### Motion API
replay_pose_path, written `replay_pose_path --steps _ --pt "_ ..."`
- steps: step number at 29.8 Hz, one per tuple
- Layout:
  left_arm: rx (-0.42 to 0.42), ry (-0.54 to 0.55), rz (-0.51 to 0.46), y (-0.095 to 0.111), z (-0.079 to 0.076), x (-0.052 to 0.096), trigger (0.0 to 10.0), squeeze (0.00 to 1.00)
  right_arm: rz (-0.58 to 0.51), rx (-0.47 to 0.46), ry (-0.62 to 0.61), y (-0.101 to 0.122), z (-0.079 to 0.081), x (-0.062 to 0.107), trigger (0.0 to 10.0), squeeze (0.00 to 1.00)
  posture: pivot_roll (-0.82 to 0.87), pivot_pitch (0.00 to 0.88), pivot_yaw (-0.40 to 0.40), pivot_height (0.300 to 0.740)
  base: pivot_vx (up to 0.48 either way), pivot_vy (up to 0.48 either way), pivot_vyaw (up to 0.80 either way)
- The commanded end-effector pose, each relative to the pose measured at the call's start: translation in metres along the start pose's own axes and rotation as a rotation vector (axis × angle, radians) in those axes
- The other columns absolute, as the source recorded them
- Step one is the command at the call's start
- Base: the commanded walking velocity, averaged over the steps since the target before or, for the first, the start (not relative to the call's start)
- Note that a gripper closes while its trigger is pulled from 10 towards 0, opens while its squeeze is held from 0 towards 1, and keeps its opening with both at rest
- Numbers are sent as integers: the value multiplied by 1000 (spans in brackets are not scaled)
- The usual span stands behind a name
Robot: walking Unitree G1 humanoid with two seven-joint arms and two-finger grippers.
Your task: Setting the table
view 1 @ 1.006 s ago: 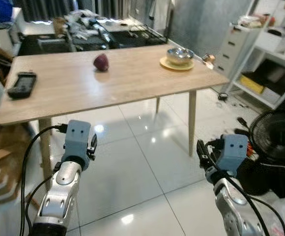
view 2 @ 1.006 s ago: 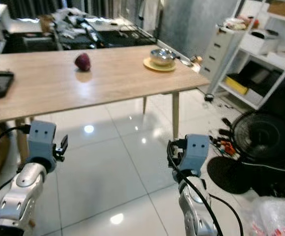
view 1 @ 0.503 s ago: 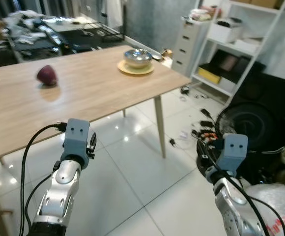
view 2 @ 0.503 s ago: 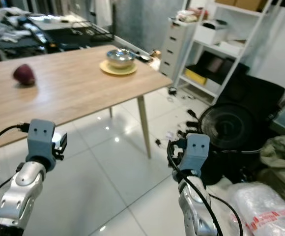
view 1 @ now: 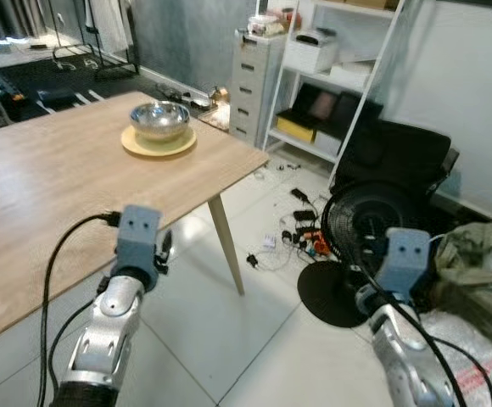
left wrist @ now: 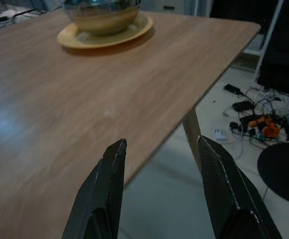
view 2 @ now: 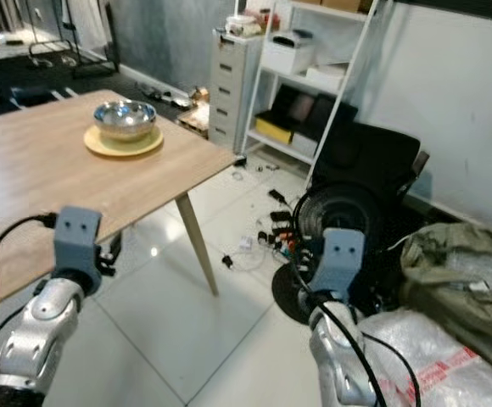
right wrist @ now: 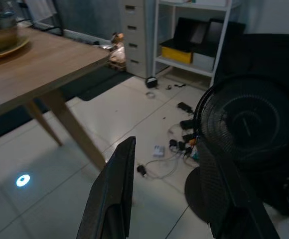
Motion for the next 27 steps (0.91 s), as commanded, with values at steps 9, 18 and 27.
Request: replay_pose_path --steps 9,18,27 --pt "-34 0 2 -3 -1 1 10000 0 -26 -64 111 5 19 1 10000 0 105 47 32 740 480 0 0" --pt "-82 22 -57 11 5 0 10000 0 -80 -137 249 25 56 -1 10000 0 113 48 31 740 480 0 0" --pt "-110 14 -79 16 6 0 10000 0 -108 -104 139 31 37 -8 10000 0 123 56 33 740 480 0 0"
Point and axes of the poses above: a point about 5 cm out from each wrist's last joint towards the gripper, its own x axis pointing back from the gripper into the wrist, its own y axis along the axis of the wrist's last joint, z = x × y, the point moved 5 cm from there along -x, pointing out of the wrist towards the gripper, and after that the axes turned 6 degrees about x, right-handed, at the moved point
